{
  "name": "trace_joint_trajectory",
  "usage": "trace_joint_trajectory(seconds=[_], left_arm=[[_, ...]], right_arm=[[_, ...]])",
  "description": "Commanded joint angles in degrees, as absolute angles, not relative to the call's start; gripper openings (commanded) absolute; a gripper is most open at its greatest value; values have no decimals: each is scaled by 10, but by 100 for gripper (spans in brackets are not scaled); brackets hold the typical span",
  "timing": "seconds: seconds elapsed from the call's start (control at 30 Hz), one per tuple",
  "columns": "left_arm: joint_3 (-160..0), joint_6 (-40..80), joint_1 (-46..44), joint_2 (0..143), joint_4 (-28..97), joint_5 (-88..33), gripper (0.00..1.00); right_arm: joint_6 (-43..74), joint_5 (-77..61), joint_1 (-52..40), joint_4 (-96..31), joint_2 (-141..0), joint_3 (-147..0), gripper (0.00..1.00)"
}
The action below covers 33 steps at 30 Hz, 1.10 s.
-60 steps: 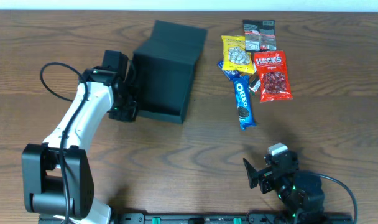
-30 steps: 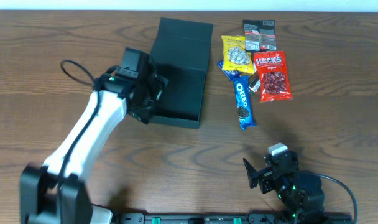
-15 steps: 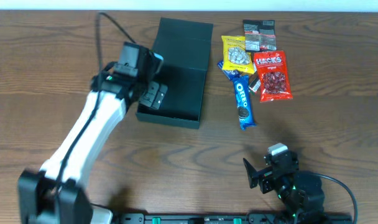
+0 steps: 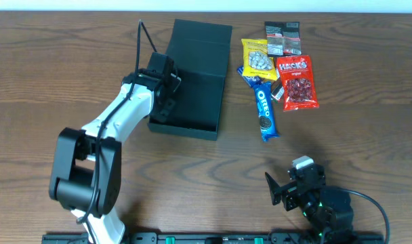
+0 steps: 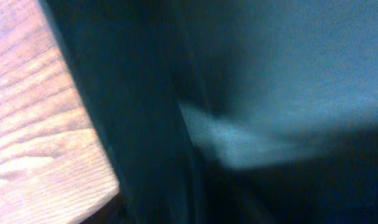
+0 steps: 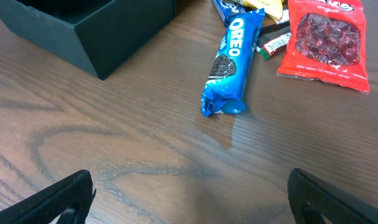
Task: Pack container
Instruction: 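Push the black box right to the table center with the left gripper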
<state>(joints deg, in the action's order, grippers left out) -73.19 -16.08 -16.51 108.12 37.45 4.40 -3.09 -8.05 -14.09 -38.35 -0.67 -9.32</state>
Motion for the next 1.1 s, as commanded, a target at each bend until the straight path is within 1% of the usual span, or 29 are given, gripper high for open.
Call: trace_joint_trajectory(seconds=[0.0,0.03,0.1,0.2,0.37,0.57,0.7,0.83,0.87,0.9,0.97,1.0,1.03,1.07], left_arm=[[-728,-92,-152,1089,372,60,31],[-728,-77,-150,1089,370,62,28],[-728,-49,-148,1089,370,62,27],[-728,0,-148,1089,374,62,22],[-728,78,-148,1089,377,50,6],[-728,110,-148,1089,377,2,6],[-728,143,-148,1089,383,-1,6],[-728,144,-148,1089,388,-1,6],[-728,144,-148,1089,388,-1,8],[-728,144,-148,1089,389,-1,26],[-729,143,-148,1089,393,-6,59],[-730,139,-148,1087,397,-12,69],[-731,137,-148,1084,401,-16,84],[-733,137,-148,1080,406,-16,92]], right_arm=[[-22,-78,-133,-384,-3,-91,99],[-22,-78,-133,-384,-3,-91,99],[-22,-78,-133,-384,-3,-91,99],[-22,-78,-133,-384,-3,-91,99],[-22,-78,-133,-384,-3,-91,99],[-22,-78,-133,-384,-3,-91,99],[-22,-78,-133,-384,-3,-91,99],[-22,-78,-133,-384,-3,-91,99],[-22,-78,-133,-384,-3,-91,99],[-22,-78,-133,-384,-3,-91,99],[-22,-78,-133,-384,-3,-91,99],[-22,-78,-133,-384,-3,-91,99],[-22,-78,-133,-384,-3,-91,99],[-22,-78,-133,-384,-3,-91,99]])
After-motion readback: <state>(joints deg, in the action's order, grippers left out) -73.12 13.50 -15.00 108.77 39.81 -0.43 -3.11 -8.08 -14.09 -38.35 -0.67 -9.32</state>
